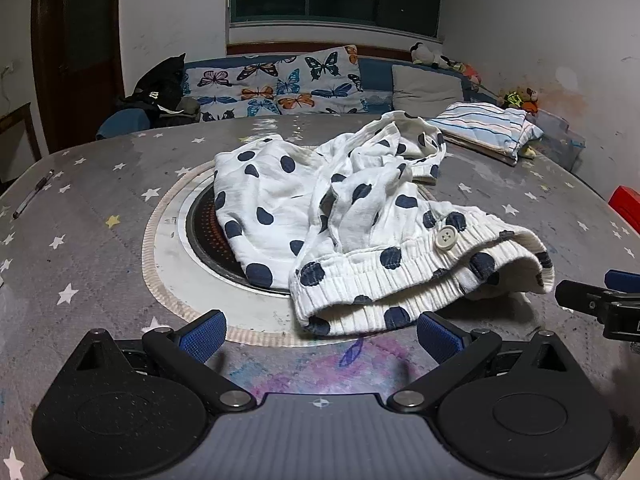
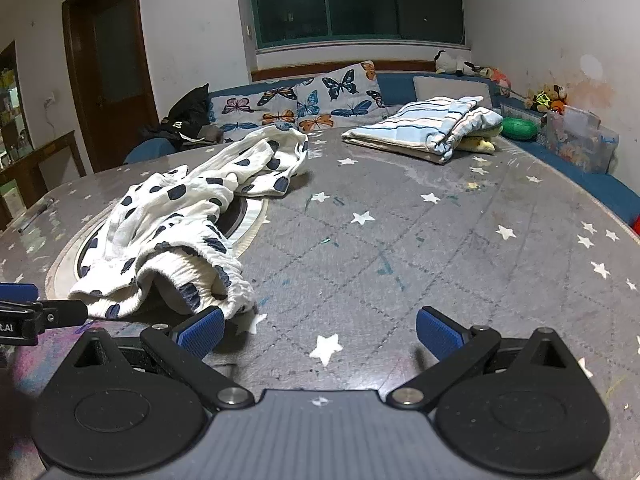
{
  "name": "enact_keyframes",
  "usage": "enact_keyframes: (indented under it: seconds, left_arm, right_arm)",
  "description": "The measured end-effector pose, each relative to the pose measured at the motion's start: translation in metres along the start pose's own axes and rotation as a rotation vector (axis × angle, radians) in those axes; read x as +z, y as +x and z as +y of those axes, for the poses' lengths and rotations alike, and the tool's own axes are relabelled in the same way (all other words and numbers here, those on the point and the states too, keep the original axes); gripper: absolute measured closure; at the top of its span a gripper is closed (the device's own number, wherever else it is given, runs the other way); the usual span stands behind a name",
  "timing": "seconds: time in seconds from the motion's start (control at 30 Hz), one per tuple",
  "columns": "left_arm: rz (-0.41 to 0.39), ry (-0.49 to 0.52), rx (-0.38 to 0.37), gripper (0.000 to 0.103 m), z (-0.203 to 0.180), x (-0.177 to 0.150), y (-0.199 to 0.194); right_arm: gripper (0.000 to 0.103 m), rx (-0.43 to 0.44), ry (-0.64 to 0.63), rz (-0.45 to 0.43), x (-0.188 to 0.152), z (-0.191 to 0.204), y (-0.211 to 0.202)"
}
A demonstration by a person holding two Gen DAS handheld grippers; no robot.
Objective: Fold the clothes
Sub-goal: 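Move both grippers toward the polka-dot pants' elastic waistband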
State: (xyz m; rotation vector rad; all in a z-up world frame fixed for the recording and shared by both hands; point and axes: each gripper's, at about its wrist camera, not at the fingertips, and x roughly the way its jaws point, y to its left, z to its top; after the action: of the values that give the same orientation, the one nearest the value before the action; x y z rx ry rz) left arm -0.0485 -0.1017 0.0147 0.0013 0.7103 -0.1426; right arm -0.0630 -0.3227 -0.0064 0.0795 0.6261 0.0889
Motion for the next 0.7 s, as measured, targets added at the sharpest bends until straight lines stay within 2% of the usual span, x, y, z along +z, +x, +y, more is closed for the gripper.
enact_keyframes:
  seconds: [0.7]
  left_arm:
    - [-0.005, 0.003, -0.004, 0.000, -0.008, -0.002, 0.002]
  right_arm:
    - [0.000, 0.042, -0.010, 0.001, -0.005, 0.012, -0.003]
